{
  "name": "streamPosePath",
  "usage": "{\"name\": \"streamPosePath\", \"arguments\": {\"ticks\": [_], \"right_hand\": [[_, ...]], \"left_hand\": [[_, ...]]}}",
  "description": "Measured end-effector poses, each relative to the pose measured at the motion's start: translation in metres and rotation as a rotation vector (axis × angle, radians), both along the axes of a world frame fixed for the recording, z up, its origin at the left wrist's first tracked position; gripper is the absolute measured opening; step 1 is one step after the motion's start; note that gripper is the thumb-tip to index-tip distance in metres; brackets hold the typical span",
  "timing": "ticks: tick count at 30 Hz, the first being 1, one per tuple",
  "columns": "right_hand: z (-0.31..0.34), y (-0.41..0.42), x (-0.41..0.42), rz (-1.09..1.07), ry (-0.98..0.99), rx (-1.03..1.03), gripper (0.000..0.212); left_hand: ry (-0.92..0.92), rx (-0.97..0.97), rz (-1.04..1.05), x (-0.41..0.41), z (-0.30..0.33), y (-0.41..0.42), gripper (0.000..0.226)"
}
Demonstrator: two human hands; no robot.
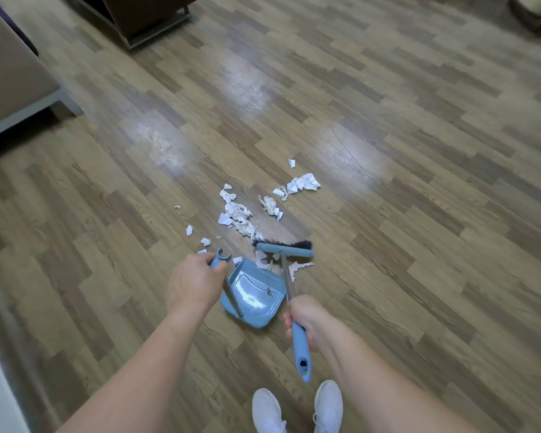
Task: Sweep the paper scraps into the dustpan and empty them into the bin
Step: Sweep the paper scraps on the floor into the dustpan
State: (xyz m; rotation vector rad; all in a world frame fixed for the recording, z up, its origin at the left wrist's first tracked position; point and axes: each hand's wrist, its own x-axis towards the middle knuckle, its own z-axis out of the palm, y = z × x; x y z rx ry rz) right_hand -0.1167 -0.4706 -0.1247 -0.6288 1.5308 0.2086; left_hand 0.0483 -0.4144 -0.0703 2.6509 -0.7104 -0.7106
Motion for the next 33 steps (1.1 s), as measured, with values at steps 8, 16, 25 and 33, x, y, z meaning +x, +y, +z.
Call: {"name": "streamPosePath", "arguments": {"ticks": [8, 16, 25, 33], "right_hand": [[0.053, -0.006, 0.016, 0.712, 0.101, -0.252, 0.028], [0.039, -0.021, 0.006, 0.532, 0.244, -0.328, 0.041], [0.043, -0.022, 0.016, 1.014, 0.253, -0.289, 0.029], [0.042, -0.004, 0.038, 0.161, -0.017, -0.058, 0.026]], "left_hand": [[0.026, -0.002, -0.059, -0.003, 0.012, -0.012, 0.024], [0.027, 0.027, -0.102, 0.004, 0.017, -0.018, 0.023], [0.013, 0.041, -0.111, 0.020, 0.019, -0.013, 0.020], [0.015, 0.022, -0.029, 0.036, 0.022, -0.006, 0.026]]}}
